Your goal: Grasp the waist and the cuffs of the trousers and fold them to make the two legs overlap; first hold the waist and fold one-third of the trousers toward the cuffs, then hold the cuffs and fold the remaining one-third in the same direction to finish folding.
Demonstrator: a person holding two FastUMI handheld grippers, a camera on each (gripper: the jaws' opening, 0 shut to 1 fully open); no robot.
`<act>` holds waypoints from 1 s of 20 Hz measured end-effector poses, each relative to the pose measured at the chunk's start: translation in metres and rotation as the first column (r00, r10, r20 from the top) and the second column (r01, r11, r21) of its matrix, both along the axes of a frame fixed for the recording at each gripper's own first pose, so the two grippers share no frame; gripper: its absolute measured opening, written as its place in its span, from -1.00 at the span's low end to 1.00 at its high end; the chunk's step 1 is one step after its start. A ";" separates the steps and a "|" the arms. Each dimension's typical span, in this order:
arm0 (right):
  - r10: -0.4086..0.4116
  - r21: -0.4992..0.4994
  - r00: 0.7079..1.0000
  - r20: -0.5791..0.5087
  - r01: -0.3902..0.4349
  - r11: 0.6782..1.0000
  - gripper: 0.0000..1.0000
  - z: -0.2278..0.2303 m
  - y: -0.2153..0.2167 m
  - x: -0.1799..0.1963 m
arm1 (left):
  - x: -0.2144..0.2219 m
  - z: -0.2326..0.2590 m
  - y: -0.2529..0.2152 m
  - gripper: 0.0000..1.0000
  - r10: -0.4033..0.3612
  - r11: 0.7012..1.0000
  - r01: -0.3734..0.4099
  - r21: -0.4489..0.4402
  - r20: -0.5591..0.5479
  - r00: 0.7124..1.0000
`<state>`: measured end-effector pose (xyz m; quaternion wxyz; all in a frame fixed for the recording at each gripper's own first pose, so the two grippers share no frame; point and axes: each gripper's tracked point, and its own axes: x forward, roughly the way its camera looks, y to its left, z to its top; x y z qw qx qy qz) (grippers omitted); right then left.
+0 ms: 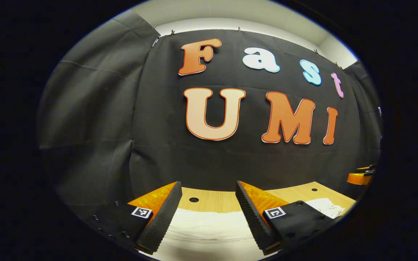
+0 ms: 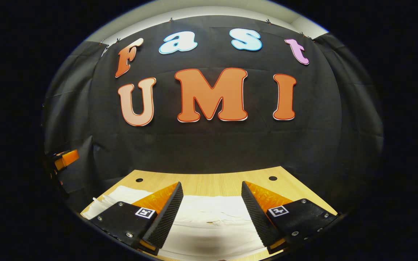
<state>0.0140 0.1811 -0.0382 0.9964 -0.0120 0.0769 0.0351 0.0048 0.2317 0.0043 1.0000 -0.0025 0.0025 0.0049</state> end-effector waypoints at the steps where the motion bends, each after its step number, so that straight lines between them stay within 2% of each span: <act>1: -0.005 -0.004 1.000 -0.011 0.005 1.000 0.95 -0.003 -0.002 0.000 | 0.002 -0.001 0.001 0.94 0.000 1.000 0.000 0.002 -0.003 1.000; 5: -0.037 0.018 0.996 -0.082 0.038 0.999 0.94 -0.023 -0.018 -0.001 | 0.009 -0.012 0.001 0.94 -0.002 1.000 0.002 -0.006 -0.025 1.000; 7: -0.053 0.088 0.988 -0.148 0.067 0.994 0.95 -0.040 -0.028 -0.001 | 0.014 -0.015 0.000 0.94 -0.004 1.000 0.005 0.017 -0.028 1.000; 9: -0.077 0.188 0.973 -0.219 0.119 0.975 0.94 -0.058 -0.041 0.002 | 0.016 -0.020 -0.006 0.94 -0.015 0.999 0.016 0.035 -0.038 0.999; 13: -0.129 0.316 0.922 -0.364 0.253 0.914 0.96 -0.109 -0.077 -0.004 | 0.019 -0.027 -0.006 0.94 -0.023 0.999 0.025 0.042 -0.056 0.998; 17: -0.143 0.440 0.857 -0.494 0.388 0.810 0.96 -0.157 -0.105 -0.014 | 0.023 -0.029 0.004 0.94 -0.003 1.000 0.005 0.028 -0.062 0.998; 20: -0.155 0.474 0.807 -0.570 0.478 0.739 0.96 -0.188 -0.126 -0.026 | 0.025 -0.036 0.009 0.94 0.012 1.000 -0.011 0.008 -0.077 0.997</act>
